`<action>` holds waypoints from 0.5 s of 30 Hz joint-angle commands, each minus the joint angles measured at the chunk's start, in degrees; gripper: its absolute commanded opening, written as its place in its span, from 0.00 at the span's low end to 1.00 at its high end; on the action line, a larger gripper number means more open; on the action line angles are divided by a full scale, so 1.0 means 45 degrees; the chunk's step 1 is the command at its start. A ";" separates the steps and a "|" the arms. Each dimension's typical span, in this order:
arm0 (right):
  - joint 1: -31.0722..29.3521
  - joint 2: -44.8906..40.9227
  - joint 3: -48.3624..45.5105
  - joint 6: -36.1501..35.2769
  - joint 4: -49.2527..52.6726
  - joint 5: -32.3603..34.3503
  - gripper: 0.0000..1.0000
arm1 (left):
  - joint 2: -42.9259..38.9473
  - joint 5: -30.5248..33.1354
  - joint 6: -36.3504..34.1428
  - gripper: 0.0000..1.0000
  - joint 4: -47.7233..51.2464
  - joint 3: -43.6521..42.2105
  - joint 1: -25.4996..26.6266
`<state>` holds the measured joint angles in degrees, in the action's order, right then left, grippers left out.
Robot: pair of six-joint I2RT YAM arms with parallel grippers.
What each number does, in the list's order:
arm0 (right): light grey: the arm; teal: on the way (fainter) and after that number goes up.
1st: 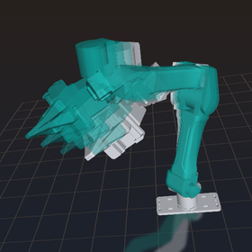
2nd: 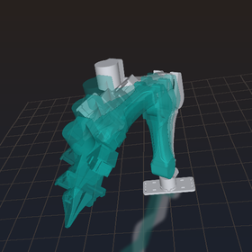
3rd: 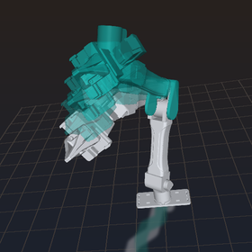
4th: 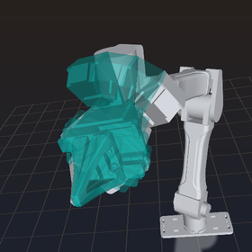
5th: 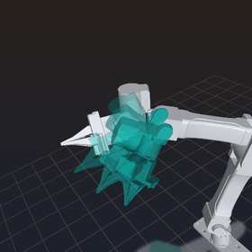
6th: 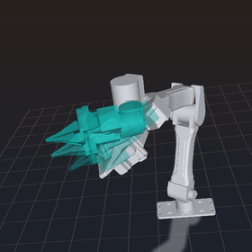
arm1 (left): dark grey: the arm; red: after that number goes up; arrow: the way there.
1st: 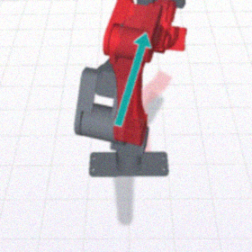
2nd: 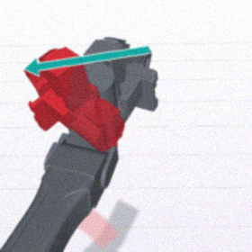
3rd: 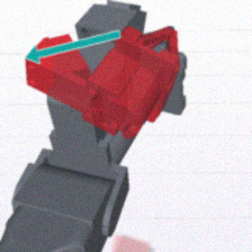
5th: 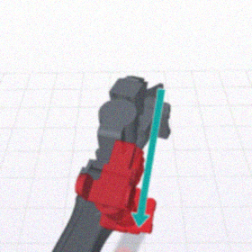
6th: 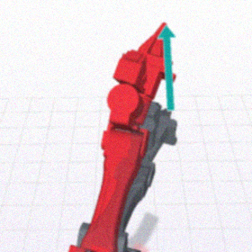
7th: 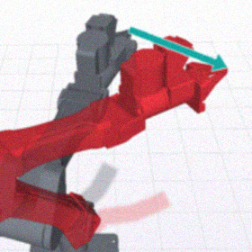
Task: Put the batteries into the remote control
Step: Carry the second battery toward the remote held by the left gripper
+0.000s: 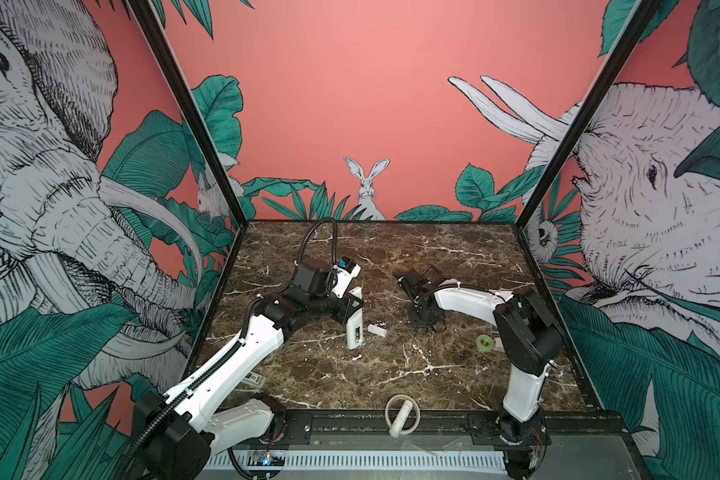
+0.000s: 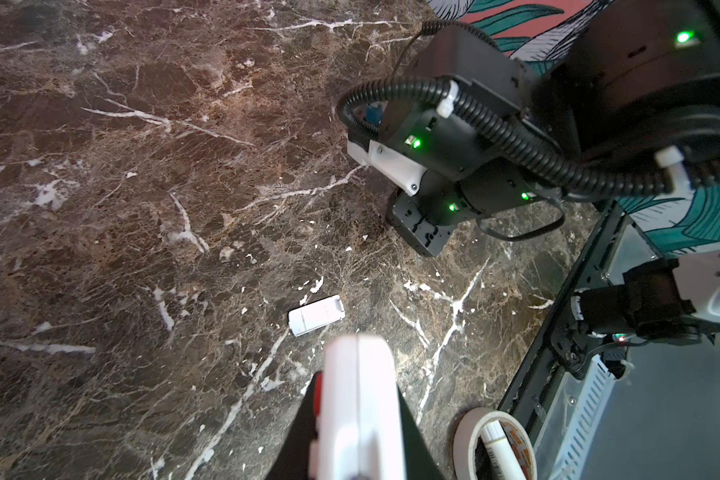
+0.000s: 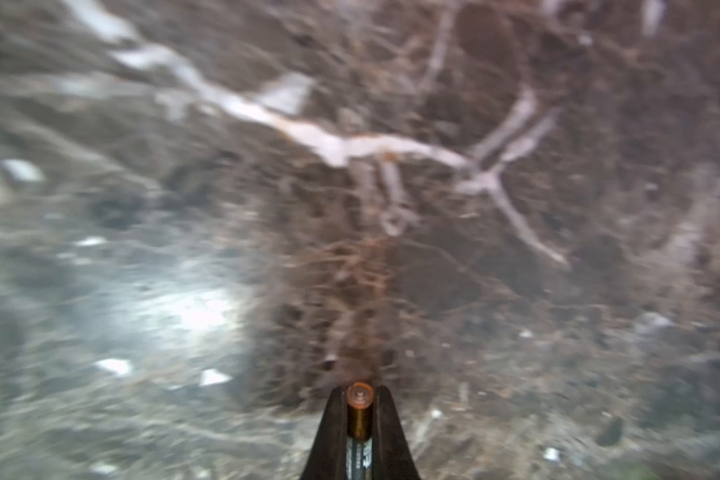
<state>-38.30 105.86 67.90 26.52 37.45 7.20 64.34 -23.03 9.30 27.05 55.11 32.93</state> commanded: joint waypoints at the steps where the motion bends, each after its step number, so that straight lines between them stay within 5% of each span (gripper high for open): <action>1: -0.0283 -0.1340 -0.0329 -0.0747 -0.1223 -0.0763 0.03 | -0.0025 -0.0742 0.0815 0.00 -0.1022 -0.0121 -0.0118; 10: -0.1368 -0.4804 -0.1446 -0.1560 -0.3685 -0.1544 0.05 | 0.0547 -0.2431 0.3495 0.00 -0.2900 -0.0713 -0.0853; 15: -0.2097 -0.6578 -0.2208 -0.1676 -0.5169 -0.1679 0.05 | 0.0894 -0.4626 0.5109 0.00 -0.4482 -0.1172 -0.1668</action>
<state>-46.50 78.87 59.22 20.21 19.99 0.54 68.62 -36.32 26.04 13.85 50.98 26.96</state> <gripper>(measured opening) 0.082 0.209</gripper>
